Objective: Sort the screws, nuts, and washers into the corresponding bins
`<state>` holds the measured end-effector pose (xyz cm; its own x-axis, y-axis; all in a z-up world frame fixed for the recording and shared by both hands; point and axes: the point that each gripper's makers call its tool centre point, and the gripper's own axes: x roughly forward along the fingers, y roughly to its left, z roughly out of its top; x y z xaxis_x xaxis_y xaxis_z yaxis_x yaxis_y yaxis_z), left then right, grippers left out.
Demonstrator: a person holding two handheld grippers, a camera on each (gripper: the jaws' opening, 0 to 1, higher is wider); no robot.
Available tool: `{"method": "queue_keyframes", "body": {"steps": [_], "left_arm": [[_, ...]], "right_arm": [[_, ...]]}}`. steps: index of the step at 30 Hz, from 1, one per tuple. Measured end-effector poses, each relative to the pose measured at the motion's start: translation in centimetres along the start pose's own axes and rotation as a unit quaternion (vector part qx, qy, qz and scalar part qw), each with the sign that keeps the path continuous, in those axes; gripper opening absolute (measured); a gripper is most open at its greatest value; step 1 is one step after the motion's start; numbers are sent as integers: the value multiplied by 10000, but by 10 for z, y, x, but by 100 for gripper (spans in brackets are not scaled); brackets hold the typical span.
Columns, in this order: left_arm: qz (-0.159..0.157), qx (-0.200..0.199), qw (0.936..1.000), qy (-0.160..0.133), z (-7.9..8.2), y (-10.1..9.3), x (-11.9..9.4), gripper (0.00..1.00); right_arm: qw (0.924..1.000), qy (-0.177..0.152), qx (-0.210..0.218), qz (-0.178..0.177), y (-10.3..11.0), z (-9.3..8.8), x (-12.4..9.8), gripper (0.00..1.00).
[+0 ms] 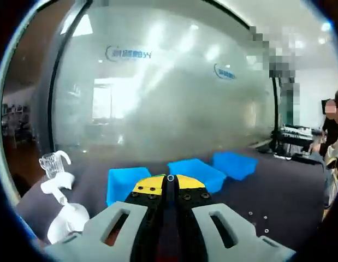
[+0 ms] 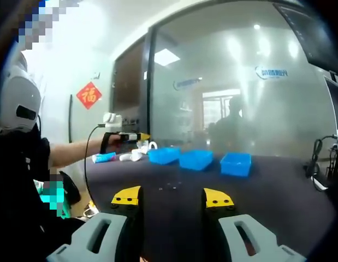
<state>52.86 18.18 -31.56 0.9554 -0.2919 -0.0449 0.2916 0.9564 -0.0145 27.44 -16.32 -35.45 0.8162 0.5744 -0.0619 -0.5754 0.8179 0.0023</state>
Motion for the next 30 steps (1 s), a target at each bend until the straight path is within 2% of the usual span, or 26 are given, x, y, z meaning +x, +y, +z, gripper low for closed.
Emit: {"method": "queue_keyframes", "body": {"steps": [6, 8, 9, 11, 15, 17, 21, 24, 30], "left_arm": [[153, -148, 9997, -96, 6, 23, 33, 6], [386, 331, 9987, 5, 6, 35, 41, 6], [469, 385, 9982, -29, 8, 40, 46, 6], [492, 186, 9986, -17, 7, 33, 38, 5], [396, -145, 9991, -71, 5, 40, 59, 5], [455, -286, 9985, 70, -4, 47, 69, 5], [506, -319, 9981, 144, -11, 48, 79, 5], [468, -212, 9983, 263, -16, 41, 83, 5], [472, -107, 9985, 268, -15, 33, 85, 5]], "right_arm": [[10000, 5, 36, -8, -2, -2, 1, 38], [10000, 4, 42, -13, -2, -2, 1, 38], [10000, 2, 53, -14, -3, -2, 1, 38], [10000, 12, 45, -20, -3, -3, 2, 38], [10000, -11, 62, -58, -6, -2, -1, 38], [9999, -18, 73, -86, -8, -1, -2, 38], [9999, 9, 46, -134, -10, -2, -4, 38], [9999, 1, 59, -148, -11, -2, -5, 38], [9999, 13, 49, -126, -10, -2, -3, 38]]}}
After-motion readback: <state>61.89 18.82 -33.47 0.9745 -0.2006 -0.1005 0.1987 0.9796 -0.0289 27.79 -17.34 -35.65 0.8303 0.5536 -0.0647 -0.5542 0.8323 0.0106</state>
